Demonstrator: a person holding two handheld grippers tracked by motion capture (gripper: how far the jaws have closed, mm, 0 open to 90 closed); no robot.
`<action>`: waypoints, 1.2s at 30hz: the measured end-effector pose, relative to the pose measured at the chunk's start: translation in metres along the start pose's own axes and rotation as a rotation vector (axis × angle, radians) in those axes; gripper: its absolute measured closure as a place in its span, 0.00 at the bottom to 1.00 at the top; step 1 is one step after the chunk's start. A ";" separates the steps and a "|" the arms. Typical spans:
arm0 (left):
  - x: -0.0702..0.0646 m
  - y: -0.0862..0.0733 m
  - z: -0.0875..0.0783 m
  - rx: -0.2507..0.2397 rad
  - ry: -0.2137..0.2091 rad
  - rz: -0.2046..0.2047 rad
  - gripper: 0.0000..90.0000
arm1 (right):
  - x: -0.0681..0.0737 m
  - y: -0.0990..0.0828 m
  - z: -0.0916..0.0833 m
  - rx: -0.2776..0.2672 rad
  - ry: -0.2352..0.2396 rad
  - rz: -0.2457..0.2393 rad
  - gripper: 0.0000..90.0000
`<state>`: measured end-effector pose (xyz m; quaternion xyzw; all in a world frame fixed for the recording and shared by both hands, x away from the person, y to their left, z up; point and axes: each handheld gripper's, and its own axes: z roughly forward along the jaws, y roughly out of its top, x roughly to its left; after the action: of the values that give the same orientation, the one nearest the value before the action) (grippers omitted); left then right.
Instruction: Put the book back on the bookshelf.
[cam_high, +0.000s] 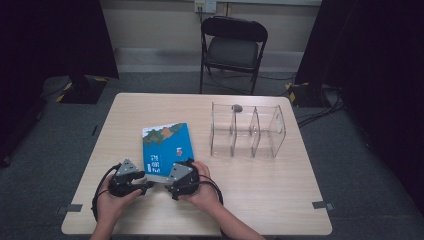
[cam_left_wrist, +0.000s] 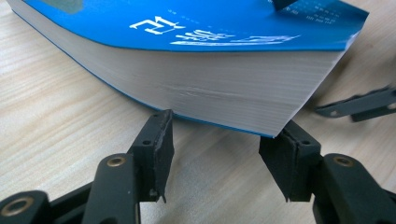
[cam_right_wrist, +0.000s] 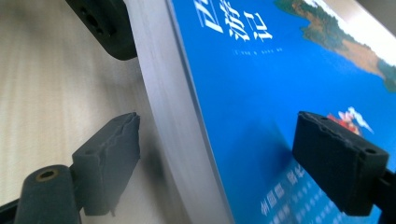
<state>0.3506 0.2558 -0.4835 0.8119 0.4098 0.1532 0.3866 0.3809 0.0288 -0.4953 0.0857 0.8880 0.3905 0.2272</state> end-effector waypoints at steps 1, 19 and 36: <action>0.000 0.001 0.000 0.000 -0.003 -0.002 0.50 | 0.001 0.000 0.002 0.003 -0.016 -0.005 0.17; -0.001 0.001 0.001 -0.057 -0.030 0.036 0.31 | 0.000 0.010 -0.011 0.006 -0.068 -0.075 0.62; 0.000 -0.005 0.009 -0.015 -0.050 0.067 0.23 | -0.016 0.020 -0.038 0.090 -0.001 -0.019 0.65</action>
<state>0.3531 0.2527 -0.4930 0.8258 0.3717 0.1487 0.3973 0.3766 0.0129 -0.4528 0.0879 0.9053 0.3480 0.2273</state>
